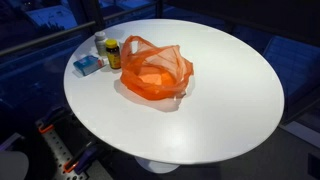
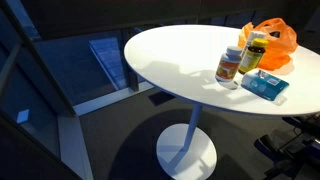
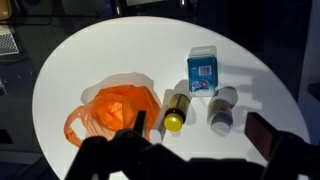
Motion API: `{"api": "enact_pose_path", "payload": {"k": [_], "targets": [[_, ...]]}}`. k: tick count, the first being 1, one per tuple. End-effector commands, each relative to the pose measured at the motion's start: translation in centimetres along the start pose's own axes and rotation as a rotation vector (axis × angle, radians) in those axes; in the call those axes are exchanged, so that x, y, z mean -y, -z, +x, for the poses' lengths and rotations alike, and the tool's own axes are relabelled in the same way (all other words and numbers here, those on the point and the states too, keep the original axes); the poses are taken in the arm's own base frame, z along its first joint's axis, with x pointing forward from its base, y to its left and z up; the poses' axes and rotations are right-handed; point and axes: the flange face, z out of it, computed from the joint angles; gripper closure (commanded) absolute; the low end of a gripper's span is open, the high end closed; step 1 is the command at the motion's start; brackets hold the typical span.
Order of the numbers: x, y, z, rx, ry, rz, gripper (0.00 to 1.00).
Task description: Put the blue container in the plastic bag
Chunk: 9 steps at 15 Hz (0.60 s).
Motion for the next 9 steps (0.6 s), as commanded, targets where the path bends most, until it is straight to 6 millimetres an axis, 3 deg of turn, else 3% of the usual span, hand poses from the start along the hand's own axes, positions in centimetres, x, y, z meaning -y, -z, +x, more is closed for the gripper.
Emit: {"api": "enact_pose_path", "payload": {"k": [1, 4, 9], "targets": [[0.0, 0.1, 0.0, 0.0, 0.0, 0.0, 0.0], [0.0, -0.2, 0.3, 0.001, -0.006, 0.003, 0.0], [0.0, -2.9, 2.0, 0.011, -0.021, 0.035, 0.0]]}}
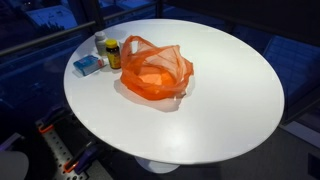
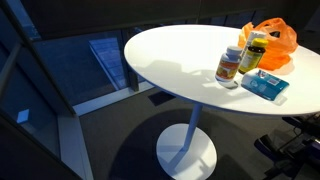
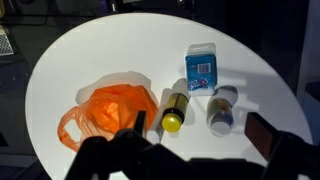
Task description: Put the blue container in the plastic bag
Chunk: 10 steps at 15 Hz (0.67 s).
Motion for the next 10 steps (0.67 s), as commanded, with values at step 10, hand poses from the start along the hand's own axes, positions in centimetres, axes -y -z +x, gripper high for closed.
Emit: {"api": "enact_pose_path", "payload": {"k": [10], "targets": [[-0.6, -11.3, 2.2, 0.099, 0.081, 0.152, 0.0]]}}
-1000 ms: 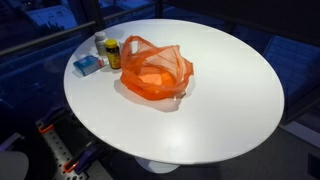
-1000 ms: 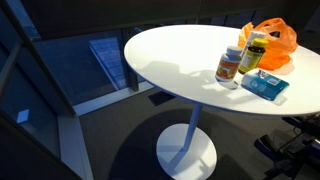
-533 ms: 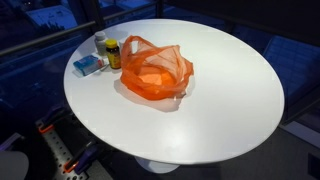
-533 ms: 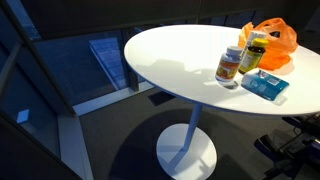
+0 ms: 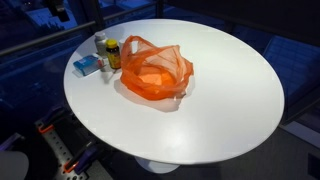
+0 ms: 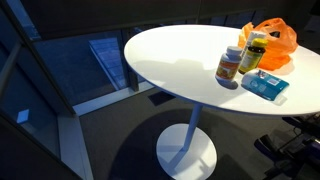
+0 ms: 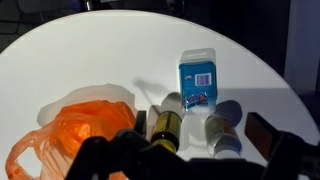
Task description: Put the blue container in the plastic bag
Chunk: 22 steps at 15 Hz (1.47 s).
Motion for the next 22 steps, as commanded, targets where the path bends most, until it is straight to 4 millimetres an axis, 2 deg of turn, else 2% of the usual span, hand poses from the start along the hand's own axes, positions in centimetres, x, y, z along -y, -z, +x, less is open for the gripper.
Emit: {"api": "enact_pose_path", "payload": {"k": [1, 4, 10, 14, 22], "targets": [[-0.6, -2.7, 0.1, 0.037, 0.081, 0.08, 0.0], [-1.0, -4.4, 0.2, 0.067, 0.14, 0.116, 0.0], [-1.0, -4.6, 0.2, 0.077, 0.121, 0.081, 0.0], [-1.2, -6.2, 0.7, 0.108, 0.115, 0.101, 0.0], [0.9, -9.9, 2.1, 0.065, 0.132, 0.115, 0.0]]}}
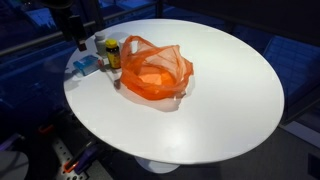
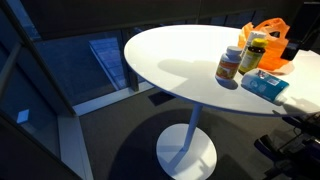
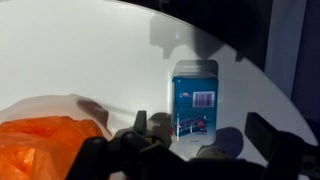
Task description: Put the blue container in the plastic bag
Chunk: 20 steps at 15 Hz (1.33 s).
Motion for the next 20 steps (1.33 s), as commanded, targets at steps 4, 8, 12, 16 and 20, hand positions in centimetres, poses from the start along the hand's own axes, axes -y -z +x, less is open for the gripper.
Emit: {"api": "enact_pose_path", "payload": {"k": [4, 8, 12, 16, 20], "targets": [[2.1, -3.9, 0.8, -0.028, 0.042, 0.005, 0.0], [2.9, -6.2, 1.1, -0.031, 0.064, -0.013, 0.0], [2.9, -7.4, 1.6, -0.043, 0.068, -0.042, 0.0], [2.9, -8.2, 1.8, -0.045, 0.063, -0.078, 0.34], [3.0, -6.4, 1.7, -0.06, 0.038, -0.084, 0.6]]}}
